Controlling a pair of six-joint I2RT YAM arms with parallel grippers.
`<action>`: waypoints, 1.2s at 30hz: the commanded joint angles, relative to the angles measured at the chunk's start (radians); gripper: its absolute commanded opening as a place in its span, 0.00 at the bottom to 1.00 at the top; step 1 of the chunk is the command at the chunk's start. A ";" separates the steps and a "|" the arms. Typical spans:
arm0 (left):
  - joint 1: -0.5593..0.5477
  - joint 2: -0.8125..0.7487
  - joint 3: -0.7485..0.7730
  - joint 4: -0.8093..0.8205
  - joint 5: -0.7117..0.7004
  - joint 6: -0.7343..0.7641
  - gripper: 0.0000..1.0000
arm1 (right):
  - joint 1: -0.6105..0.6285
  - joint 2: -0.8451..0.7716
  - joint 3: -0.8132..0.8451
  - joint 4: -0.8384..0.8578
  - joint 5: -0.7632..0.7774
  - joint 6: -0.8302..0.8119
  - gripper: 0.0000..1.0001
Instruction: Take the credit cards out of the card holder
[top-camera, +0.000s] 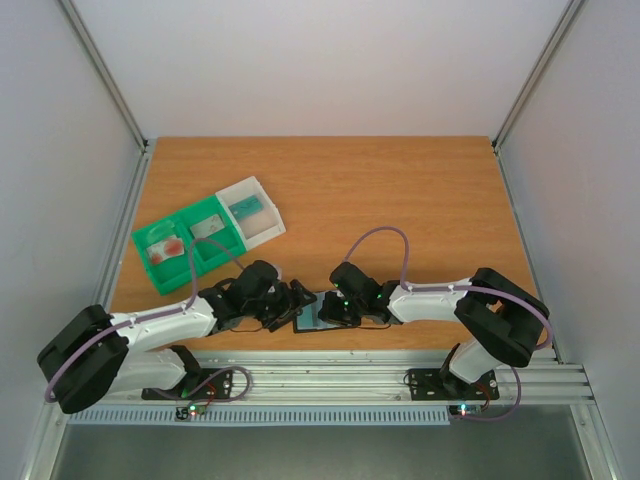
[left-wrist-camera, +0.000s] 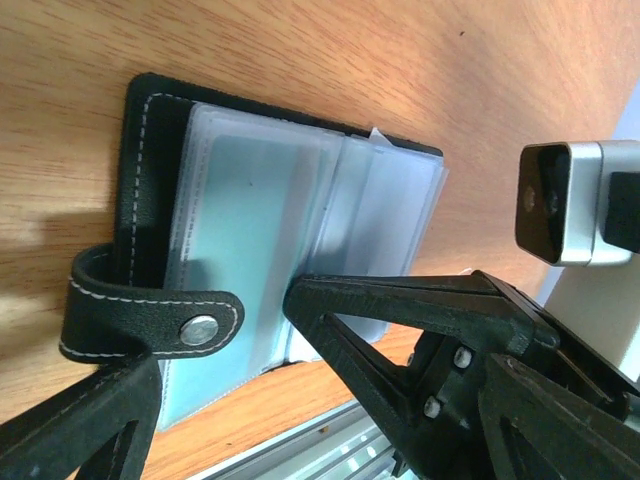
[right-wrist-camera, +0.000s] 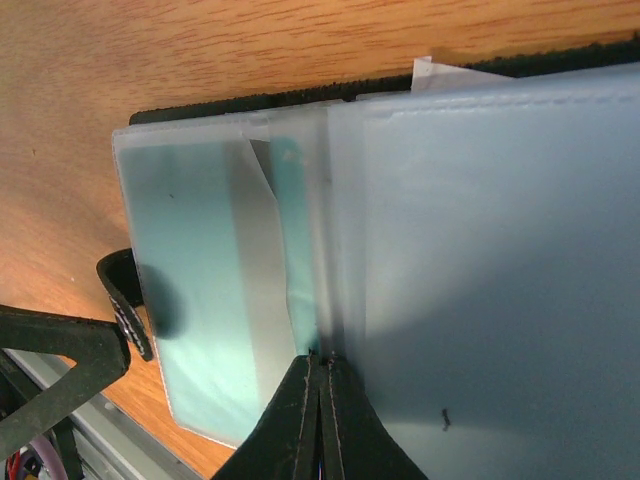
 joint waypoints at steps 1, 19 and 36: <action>-0.004 0.007 -0.002 0.085 0.020 -0.011 0.88 | 0.008 0.002 -0.016 -0.031 0.057 0.004 0.01; -0.004 0.037 0.005 0.059 0.011 0.002 0.88 | 0.007 -0.006 -0.017 -0.035 0.061 0.007 0.01; -0.004 0.064 0.013 0.084 0.046 0.005 0.88 | 0.008 -0.012 -0.017 -0.040 0.069 0.009 0.01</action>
